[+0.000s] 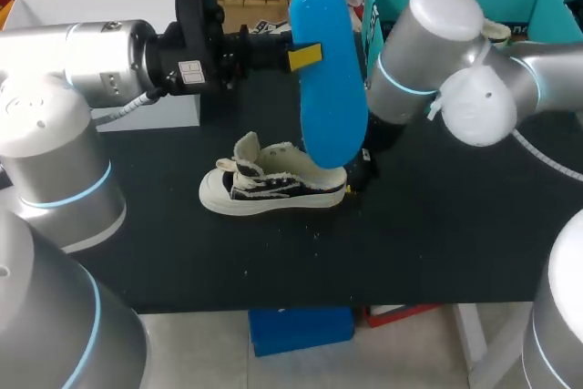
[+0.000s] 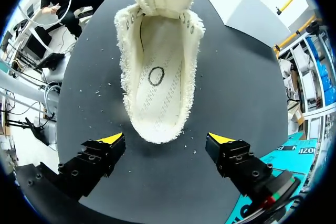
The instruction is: Take the shoe out of the shoebox, open the shoe tongue, remove and reinsert the insole, then place the shoe into the shoebox
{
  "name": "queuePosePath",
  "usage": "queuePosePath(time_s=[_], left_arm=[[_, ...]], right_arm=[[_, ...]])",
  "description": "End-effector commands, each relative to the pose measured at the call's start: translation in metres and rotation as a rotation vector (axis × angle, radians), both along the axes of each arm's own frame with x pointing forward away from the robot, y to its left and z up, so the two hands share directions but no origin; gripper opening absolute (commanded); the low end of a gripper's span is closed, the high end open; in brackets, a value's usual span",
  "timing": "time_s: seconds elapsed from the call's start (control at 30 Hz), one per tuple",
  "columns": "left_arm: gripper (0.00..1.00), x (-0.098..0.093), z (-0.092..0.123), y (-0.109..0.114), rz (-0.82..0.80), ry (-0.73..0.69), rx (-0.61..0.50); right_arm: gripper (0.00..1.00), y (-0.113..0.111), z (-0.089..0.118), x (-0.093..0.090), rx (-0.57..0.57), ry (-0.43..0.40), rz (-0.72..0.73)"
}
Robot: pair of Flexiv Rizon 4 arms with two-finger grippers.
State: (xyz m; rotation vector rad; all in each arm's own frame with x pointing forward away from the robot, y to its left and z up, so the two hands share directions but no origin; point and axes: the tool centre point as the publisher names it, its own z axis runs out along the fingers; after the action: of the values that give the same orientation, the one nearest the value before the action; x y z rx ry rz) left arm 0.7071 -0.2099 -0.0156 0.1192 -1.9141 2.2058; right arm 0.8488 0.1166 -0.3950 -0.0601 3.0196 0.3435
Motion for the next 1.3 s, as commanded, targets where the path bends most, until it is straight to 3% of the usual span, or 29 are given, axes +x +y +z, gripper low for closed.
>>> queuePosePath(time_s=[0.03, 0.87, 1.3], left_arm=[[0.00, 0.000, 0.000, -0.003, 0.005, -0.001, -0.001], [0.00, 0.000, 0.000, -0.003, 0.005, -0.001, -0.001], [0.00, 0.000, 0.000, -0.003, 0.005, -0.001, -0.001]], right_arm=[[1.00, 0.006, 0.007, 0.004, -0.364, -0.007, -0.027], [1.00, 0.024, 0.006, 0.006, -0.389, 0.026, 0.003], [1.00, 0.020, 0.007, 0.006, -0.253, 0.052, -0.010]])
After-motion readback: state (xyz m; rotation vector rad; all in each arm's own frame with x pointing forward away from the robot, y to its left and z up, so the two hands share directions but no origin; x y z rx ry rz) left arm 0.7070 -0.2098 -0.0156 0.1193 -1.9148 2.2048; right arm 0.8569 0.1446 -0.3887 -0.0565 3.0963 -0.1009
